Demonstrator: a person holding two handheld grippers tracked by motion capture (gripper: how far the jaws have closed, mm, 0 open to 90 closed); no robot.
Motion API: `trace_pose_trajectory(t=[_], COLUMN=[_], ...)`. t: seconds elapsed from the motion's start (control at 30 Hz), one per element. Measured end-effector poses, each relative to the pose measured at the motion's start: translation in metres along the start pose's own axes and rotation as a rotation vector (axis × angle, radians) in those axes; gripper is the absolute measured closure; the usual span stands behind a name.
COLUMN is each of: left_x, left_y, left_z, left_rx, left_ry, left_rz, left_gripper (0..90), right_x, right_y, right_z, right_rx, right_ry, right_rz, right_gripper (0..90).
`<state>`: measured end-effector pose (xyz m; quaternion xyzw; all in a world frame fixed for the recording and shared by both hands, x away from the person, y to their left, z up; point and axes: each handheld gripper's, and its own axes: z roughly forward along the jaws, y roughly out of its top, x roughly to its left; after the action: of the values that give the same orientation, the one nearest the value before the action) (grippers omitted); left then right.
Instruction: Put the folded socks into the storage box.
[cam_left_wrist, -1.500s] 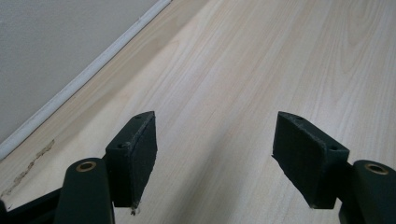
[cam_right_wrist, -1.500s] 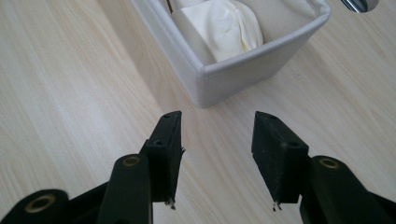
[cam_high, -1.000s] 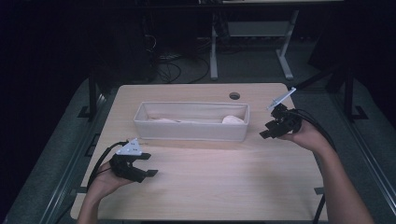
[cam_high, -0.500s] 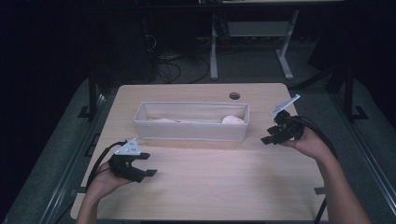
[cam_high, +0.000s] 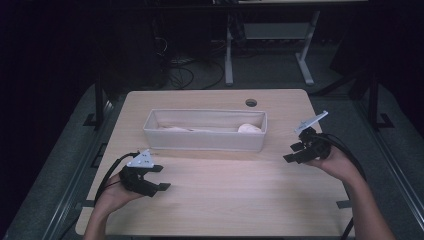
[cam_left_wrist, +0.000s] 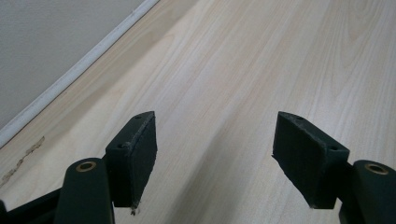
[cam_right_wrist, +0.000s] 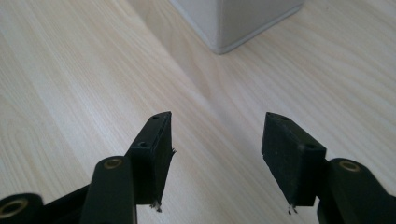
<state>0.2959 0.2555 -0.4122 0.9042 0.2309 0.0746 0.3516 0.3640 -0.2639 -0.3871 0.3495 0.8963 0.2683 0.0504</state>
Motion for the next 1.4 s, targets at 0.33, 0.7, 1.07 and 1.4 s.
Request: trace_pose_trajectory(t=[0.33, 0.7, 1.07, 1.4], left_x=[-0.002, -0.003, -0.002, -0.003], left_y=[0.001, 0.001, 0.000, -0.001], left_z=[0.005, 0.006, 0.007, 0.006], left_rx=[0.019, 0.016, 0.016, 0.014], left_ry=[-0.011, -0.010, -0.008, -0.005], left_rz=[0.010, 0.009, 0.007, 0.004], left_gripper=[30.4, 30.3, 30.3, 30.2], right_x=[0.003, 0.011, 0.018, 0.023], right_y=[-0.019, -0.039, -0.052, -0.067], right_z=[0.002, 0.012, 0.012, 0.011], right_rx=[0.000, -0.016, -0.039, -0.055], right_ry=[0.004, 0.030, 0.024, 0.027], right_rz=[0.024, 0.044, 0.047, 0.066], right_gripper=[41.7, 41.7, 41.1, 40.8])
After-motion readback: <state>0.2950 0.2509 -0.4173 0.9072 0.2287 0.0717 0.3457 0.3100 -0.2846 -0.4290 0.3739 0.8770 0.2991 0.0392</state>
